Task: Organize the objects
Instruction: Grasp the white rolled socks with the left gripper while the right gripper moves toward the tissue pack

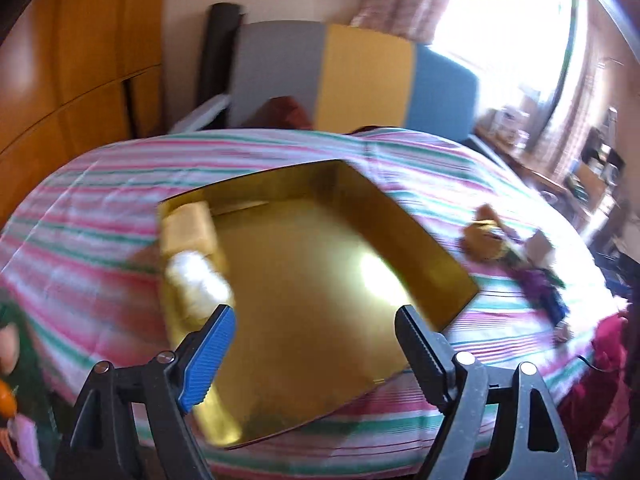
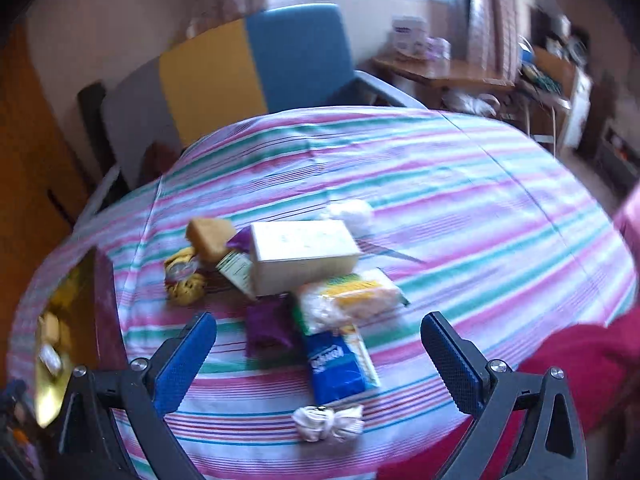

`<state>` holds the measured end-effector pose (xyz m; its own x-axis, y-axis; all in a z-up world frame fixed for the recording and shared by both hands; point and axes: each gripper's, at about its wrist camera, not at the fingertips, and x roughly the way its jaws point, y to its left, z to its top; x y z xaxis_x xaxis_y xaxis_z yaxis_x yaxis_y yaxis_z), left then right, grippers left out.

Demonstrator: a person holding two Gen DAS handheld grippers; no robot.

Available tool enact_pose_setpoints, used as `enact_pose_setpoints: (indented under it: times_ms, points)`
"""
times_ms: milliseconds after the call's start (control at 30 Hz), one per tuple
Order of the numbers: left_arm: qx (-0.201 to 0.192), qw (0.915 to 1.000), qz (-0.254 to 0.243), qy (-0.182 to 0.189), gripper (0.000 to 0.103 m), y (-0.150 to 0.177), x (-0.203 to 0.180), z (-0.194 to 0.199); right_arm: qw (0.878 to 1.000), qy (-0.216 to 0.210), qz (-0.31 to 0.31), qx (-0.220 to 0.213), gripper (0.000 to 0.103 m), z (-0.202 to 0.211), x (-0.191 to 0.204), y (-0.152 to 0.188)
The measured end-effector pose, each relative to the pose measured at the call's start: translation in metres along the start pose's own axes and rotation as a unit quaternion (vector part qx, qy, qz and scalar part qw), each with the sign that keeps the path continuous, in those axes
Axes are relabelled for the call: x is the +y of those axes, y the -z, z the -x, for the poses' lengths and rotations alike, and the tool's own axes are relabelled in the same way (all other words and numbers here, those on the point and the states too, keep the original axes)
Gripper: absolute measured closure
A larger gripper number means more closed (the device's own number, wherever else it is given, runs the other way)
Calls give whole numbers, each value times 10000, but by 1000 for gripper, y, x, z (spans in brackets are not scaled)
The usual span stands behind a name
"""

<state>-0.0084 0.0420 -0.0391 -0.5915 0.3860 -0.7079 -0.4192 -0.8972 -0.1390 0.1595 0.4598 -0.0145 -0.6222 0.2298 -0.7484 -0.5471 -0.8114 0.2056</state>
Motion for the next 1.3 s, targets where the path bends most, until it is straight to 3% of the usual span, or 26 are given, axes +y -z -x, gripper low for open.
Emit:
enact_pose_setpoints:
  times_ms: [67,133,167,233,333,500,667,733,800,900,1000,1133,1300]
  points:
    - [-79,9995,-138,264,17,-6,-15,-1,9985,-177,-517,-48,0,2,-27,3]
    - [-90,9983,-278,500,9,-12,-33,-4,9957,-327,-864,-115,0,1,-43,7]
    - [-78,9974,-343,633,1,-14,-41,-5,9946,-375,-962,-142,0,1,-47,10]
    - [9,9948,-546,863,0,-18,-60,-11,9901,-717,-1166,-311,0,4,-53,11]
    - [358,9893,-908,1087,0,-19,-95,-27,9872,-879,-1257,-434,0,6,-54,12]
    - [829,9813,-1172,1284,19,-17,-144,-59,9842,-1078,-1300,-533,0,7,-54,13]
    - [1361,9708,-1132,1616,25,-19,-180,-90,9819,-1279,-1306,-504,0,3,-58,14]
    - [1621,9618,-1094,1917,26,-20,-195,-99,9805,-1352,-1328,-527,0,4,-60,15]
    - [1870,9470,-1196,2321,32,-17,-219,-108,9792,-1409,-1350,-549,0,4,-61,15]
    - [2081,9242,-1488,2837,32,-9,-256,-116,9767,-1501,-1400,-628,0,5,-64,16]
    - [2173,9066,-1833,3117,35,1,-292,-122,9735,-1586,-1476,-736,0,8,-67,17]
    - [2305,8912,-2099,3294,41,14,-326,-130,9720,-1619,-1508,-785,0,9,-68,16]
    - [2513,8784,-2330,3332,44,30,-355,-144,9731,-1609,-1488,-709,0,7,-68,15]
